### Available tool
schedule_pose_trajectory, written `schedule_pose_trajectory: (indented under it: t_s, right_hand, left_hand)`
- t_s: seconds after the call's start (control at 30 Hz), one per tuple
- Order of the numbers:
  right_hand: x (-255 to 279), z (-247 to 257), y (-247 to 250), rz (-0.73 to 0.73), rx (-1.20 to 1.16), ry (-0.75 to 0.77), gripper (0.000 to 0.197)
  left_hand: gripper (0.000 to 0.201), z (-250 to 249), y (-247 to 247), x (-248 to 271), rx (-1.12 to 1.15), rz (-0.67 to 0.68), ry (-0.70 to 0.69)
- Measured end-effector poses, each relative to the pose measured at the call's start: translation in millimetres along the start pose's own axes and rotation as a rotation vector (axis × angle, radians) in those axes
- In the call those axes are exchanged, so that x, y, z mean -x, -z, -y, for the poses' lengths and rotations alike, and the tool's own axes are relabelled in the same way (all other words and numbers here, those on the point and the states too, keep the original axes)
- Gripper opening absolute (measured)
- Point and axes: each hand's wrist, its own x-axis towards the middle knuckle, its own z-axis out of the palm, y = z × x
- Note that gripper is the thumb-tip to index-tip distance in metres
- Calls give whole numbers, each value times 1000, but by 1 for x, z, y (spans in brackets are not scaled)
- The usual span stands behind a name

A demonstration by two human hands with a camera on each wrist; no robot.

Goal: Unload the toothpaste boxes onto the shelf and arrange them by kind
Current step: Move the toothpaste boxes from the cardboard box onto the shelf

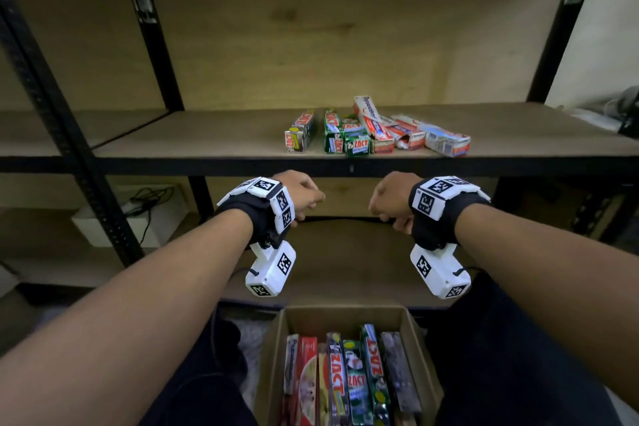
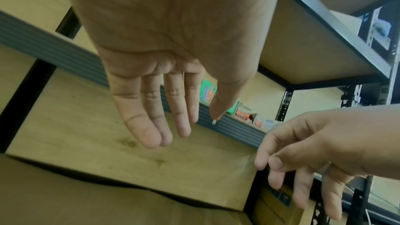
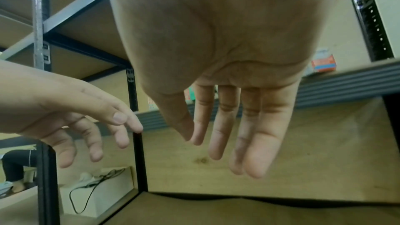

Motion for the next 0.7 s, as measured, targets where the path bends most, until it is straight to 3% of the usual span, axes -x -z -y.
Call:
schedule_pose_trajectory:
  t_s: [0.2, 0.7]
  right_hand:
    - [-12, -27, -61, 139, 53, -90, 17]
    - [-74, -81, -195, 464, 76, -175, 17]
  left_hand:
    - [17, 47, -41, 5, -9, 101, 106]
    - [17, 148, -135, -29, -22, 323, 302]
